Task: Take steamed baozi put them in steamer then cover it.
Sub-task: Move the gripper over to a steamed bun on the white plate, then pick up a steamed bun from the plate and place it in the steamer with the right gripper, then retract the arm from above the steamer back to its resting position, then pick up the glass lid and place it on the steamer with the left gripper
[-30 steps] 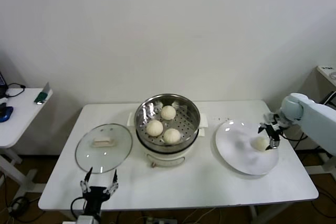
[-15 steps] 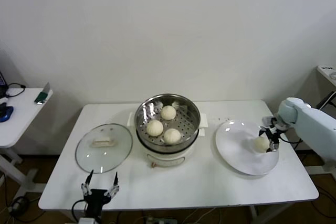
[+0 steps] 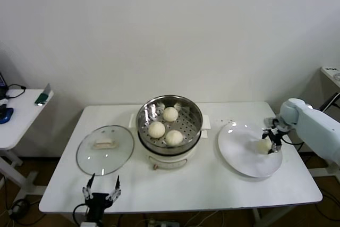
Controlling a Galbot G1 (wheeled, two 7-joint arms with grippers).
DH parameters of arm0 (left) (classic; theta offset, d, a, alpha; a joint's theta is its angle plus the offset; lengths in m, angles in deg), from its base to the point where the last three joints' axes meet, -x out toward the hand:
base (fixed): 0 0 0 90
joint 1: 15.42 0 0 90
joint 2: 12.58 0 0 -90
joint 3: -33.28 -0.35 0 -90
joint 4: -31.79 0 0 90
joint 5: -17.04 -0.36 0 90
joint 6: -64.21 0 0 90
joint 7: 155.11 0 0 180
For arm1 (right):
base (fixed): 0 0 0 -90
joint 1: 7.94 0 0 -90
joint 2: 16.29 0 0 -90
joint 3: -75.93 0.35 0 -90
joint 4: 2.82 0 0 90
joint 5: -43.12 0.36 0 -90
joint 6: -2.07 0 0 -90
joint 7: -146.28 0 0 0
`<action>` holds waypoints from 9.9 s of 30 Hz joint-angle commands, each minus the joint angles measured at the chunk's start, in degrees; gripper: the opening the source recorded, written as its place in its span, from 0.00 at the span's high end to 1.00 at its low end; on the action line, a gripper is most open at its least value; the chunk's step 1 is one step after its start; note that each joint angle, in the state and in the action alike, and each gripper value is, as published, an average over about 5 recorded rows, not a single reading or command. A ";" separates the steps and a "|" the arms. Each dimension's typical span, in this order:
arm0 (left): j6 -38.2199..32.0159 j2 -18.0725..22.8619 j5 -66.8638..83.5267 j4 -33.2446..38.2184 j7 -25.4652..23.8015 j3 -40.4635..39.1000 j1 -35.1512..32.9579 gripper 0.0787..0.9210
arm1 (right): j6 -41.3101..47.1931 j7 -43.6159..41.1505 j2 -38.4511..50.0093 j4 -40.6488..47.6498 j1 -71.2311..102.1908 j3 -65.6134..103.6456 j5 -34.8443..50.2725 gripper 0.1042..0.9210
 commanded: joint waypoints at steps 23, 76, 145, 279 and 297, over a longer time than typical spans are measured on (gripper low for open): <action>-0.53 -0.39 -0.73 3.57 -0.44 -2.15 -2.21 0.12 | 12.96 1.51 -20.52 -12.46 -46.69 -50.35 61.79 0.25; -1.32 -2.84 2.70 2.17 -0.65 -0.75 -1.73 0.12 | 16.75 7.33 -32.17 -9.43 -32.37 -49.97 59.03 0.13; 5.46 -3.00 -46.26 2.20 -0.86 6.02 4.68 0.12 | 2.45 54.57 -3.38 -53.66 71.40 79.76 36.50 0.12; 45.49 -31.15 -70.75 12.11 -17.93 -31.83 36.97 0.92 | -3.35 48.05 -12.23 -34.51 60.72 74.57 22.86 0.12; 47.69 -5.92 -82.81 -9.09 -23.97 -43.83 53.05 0.92 | -4.27 47.90 -12.38 -33.96 62.14 77.85 21.85 0.12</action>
